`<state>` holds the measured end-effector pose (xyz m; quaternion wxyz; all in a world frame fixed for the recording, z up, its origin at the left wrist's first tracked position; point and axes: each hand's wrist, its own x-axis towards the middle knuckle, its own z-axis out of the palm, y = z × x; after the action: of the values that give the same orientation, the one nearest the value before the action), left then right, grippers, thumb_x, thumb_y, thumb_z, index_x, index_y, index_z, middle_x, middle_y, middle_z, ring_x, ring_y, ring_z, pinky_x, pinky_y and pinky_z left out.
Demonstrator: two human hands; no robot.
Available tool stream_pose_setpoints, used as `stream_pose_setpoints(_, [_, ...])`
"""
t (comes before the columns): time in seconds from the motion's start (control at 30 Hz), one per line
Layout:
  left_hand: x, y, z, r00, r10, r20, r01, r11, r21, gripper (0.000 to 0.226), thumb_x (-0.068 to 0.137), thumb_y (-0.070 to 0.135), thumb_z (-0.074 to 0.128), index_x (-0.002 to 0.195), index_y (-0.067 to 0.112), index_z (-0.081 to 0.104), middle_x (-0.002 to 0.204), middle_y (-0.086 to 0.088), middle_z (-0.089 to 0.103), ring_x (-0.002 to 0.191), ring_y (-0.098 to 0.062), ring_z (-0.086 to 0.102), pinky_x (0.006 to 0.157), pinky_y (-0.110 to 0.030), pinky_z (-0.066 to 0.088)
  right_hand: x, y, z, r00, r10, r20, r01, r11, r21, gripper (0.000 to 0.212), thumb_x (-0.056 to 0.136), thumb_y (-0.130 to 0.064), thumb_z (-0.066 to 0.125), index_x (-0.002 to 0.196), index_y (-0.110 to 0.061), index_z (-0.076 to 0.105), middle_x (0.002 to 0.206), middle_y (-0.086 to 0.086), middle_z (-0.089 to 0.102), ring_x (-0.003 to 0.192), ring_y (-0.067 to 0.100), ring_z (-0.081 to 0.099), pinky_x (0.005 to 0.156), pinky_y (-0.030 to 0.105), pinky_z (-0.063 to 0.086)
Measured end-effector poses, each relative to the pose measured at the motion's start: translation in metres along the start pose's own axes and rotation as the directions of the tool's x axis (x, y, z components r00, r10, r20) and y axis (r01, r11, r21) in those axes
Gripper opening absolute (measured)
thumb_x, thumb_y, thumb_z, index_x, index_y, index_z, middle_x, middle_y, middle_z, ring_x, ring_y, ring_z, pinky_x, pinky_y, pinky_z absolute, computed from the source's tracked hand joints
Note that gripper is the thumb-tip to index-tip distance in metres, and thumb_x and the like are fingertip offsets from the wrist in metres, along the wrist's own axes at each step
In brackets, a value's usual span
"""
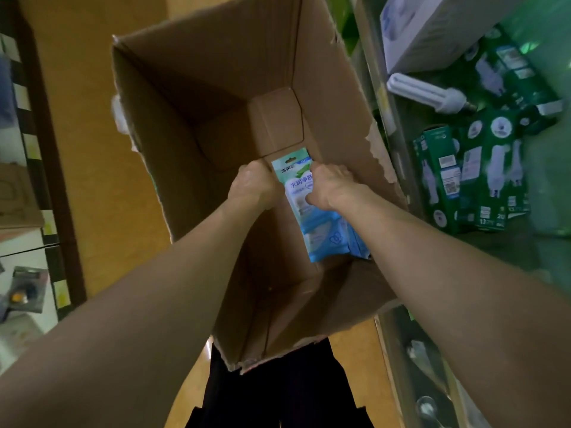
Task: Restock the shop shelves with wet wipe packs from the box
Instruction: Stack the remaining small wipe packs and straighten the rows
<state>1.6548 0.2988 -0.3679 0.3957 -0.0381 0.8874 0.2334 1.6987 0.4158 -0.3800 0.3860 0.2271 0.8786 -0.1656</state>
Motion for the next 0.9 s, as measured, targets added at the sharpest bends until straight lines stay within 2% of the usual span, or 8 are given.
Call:
stream_pose_setpoints(0.13, [0.008, -0.007, 0.008, 1.000, -0.017, 0.007, 0.017, 0.999, -0.028, 0.024, 0.092, 0.020, 0.061, 0.115, 0.019, 0.055, 0.113, -0.001, 0.061, 0.081, -0.014, 0.059, 0.058, -0.023, 0.048, 0.015, -0.003, 0.011, 0.999, 0.025, 0.046, -0.024, 0.999, -0.035, 0.072, 0.084, -0.032, 0.069, 0.142, -0.015, 0.030, 0.133, 0.014, 0.050, 0.123, 0.034, 0.046, 0.099, 0.040, 0.038])
stream_pose_setpoints(0.23, [0.011, -0.012, 0.012, 0.999, -0.034, 0.019, 0.036, 0.996, -0.087, 0.023, 0.094, 0.024, 0.059, 0.117, 0.020, 0.055, 0.097, 0.003, 0.057, 0.068, -0.008, 0.055, 0.056, -0.021, 0.048, 0.022, -0.008, 0.024, 0.999, 0.032, 0.026, -0.028, 0.991, -0.134, 0.097, 0.081, -0.042, 0.070, 0.151, -0.014, 0.008, 0.138, 0.014, 0.047, 0.126, 0.033, 0.044, 0.103, 0.041, 0.030])
stream_pose_setpoints(0.33, [0.011, -0.017, 0.014, 0.998, -0.062, 0.023, 0.065, 0.985, -0.158, 0.016, 0.094, 0.029, 0.060, 0.107, 0.022, 0.054, 0.077, 0.009, 0.050, 0.059, -0.004, 0.049, 0.047, -0.017, 0.037, 0.027, -0.011, 0.040, 0.996, 0.060, -0.068, -0.074, 0.973, -0.220, 0.096, 0.086, -0.043, 0.063, 0.152, -0.012, 0.001, 0.139, 0.014, 0.046, 0.127, 0.030, 0.042, 0.105, 0.041, 0.023])
stream_pose_setpoints(0.43, [0.013, -0.022, 0.016, 0.995, -0.091, 0.031, 0.096, 0.965, -0.243, 0.029, 0.090, 0.026, 0.065, 0.117, 0.017, 0.057, 0.095, 0.002, 0.061, 0.073, -0.009, 0.060, 0.056, -0.021, 0.047, 0.031, -0.013, 0.045, 0.975, 0.101, -0.198, -0.134, 0.977, -0.163, 0.080, 0.087, -0.037, 0.063, 0.148, -0.011, 0.019, 0.137, 0.013, 0.048, 0.126, 0.028, 0.043, 0.104, 0.038, 0.024])
stream_pose_setpoints(0.57, [0.013, -0.027, 0.020, 0.982, -0.174, 0.066, 0.186, 0.927, -0.326, 0.040, 0.089, 0.018, 0.064, 0.127, 0.011, 0.053, 0.125, -0.007, 0.059, 0.102, -0.016, 0.058, 0.076, -0.025, 0.047, 0.031, -0.017, 0.047, 0.972, 0.103, -0.211, -0.121, 0.990, -0.071, 0.019, 0.089, -0.027, 0.062, 0.107, -0.024, 0.057, 0.123, 0.005, 0.058, 0.119, 0.022, 0.048, 0.100, 0.037, 0.026])
stream_pose_setpoints(0.63, [0.011, -0.030, 0.022, 0.975, -0.203, 0.086, 0.220, 0.912, -0.347, 0.041, 0.089, 0.018, 0.064, 0.128, 0.010, 0.053, 0.124, -0.007, 0.060, 0.102, -0.017, 0.058, 0.073, -0.024, 0.046, 0.029, -0.018, 0.055, 0.976, 0.110, -0.188, -0.123, 0.991, -0.058, 0.028, 0.089, -0.030, 0.062, 0.116, -0.022, 0.059, 0.131, 0.006, 0.051, 0.124, 0.024, 0.042, 0.101, 0.037, 0.027])
stream_pose_setpoints(0.8, [0.012, -0.038, 0.023, 0.951, -0.295, 0.090, 0.303, 0.842, -0.446, 0.052, 0.081, 0.021, 0.071, 0.128, 0.006, 0.055, 0.125, -0.015, 0.061, 0.113, -0.029, 0.060, 0.091, -0.036, 0.050, 0.027, -0.024, 0.066, 0.990, 0.128, -0.063, -0.094, 0.918, 0.386, 0.030, 0.087, -0.023, 0.065, 0.116, -0.014, 0.062, 0.116, 0.007, 0.063, 0.109, 0.026, 0.059, 0.088, 0.030, 0.043])
stream_pose_setpoints(0.9, [0.014, -0.038, 0.019, 0.934, -0.343, 0.104, 0.341, 0.760, -0.553, 0.053, 0.077, 0.016, 0.074, 0.124, 0.001, 0.055, 0.117, -0.011, 0.064, 0.103, -0.028, 0.063, 0.086, -0.037, 0.054, 0.018, -0.021, 0.053, 0.996, 0.042, 0.075, -0.085, 0.620, 0.780, 0.015, 0.086, -0.017, 0.067, 0.097, -0.014, 0.058, 0.083, 0.002, 0.060, 0.076, 0.016, 0.058, 0.056, 0.019, 0.045])
